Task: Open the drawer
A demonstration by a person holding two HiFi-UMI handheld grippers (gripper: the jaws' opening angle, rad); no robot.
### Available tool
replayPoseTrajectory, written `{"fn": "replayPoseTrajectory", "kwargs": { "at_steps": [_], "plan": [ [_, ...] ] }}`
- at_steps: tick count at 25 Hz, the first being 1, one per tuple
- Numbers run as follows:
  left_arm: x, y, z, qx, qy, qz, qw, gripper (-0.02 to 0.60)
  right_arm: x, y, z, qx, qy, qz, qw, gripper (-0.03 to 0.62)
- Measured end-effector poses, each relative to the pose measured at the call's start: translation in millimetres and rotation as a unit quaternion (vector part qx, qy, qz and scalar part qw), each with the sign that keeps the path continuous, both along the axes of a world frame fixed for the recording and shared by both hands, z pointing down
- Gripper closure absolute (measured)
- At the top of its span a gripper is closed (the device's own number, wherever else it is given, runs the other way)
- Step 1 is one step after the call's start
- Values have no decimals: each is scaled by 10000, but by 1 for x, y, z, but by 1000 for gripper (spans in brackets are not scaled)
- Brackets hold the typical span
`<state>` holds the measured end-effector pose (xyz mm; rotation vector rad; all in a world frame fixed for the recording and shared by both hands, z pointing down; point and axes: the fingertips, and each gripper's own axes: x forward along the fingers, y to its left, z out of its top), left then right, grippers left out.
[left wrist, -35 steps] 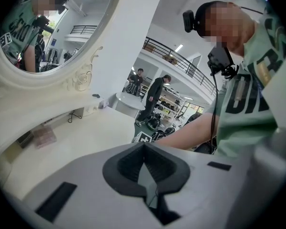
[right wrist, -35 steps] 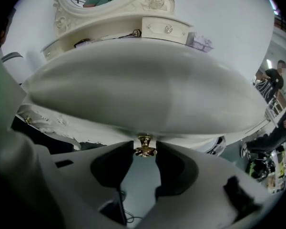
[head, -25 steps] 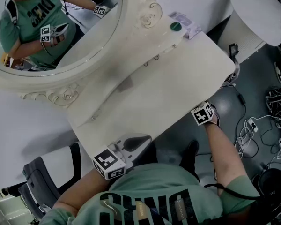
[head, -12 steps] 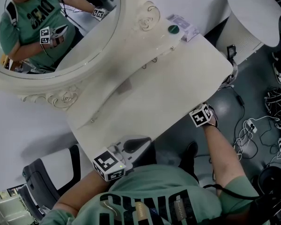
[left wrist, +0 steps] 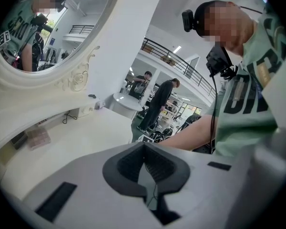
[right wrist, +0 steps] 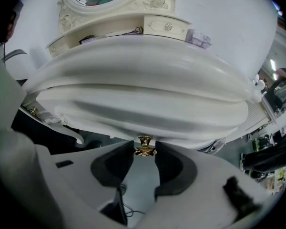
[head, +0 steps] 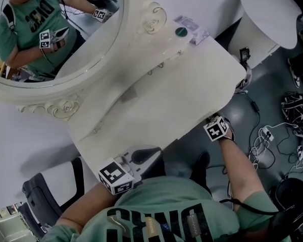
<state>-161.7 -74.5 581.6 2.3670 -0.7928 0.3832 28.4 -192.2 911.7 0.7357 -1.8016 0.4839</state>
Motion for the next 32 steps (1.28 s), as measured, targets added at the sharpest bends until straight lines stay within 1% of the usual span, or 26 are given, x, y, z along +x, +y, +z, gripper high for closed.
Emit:
{"fn": "replayPoseTrajectory", "kwargs": {
  "at_steps": [8, 21, 32],
  "plan": [
    [16, -5, -4, 82, 72, 137, 9998, 572, 19, 21, 1, -48, 31, 67, 10000, 450],
    [45, -5, -8, 106, 110, 388, 9991, 572, 51, 47, 2, -91, 80, 151, 9998, 450],
    [59, 2, -11, 154, 128, 528, 9984, 572, 66, 65, 0, -114, 87, 207, 9997, 450]
  ]
}}
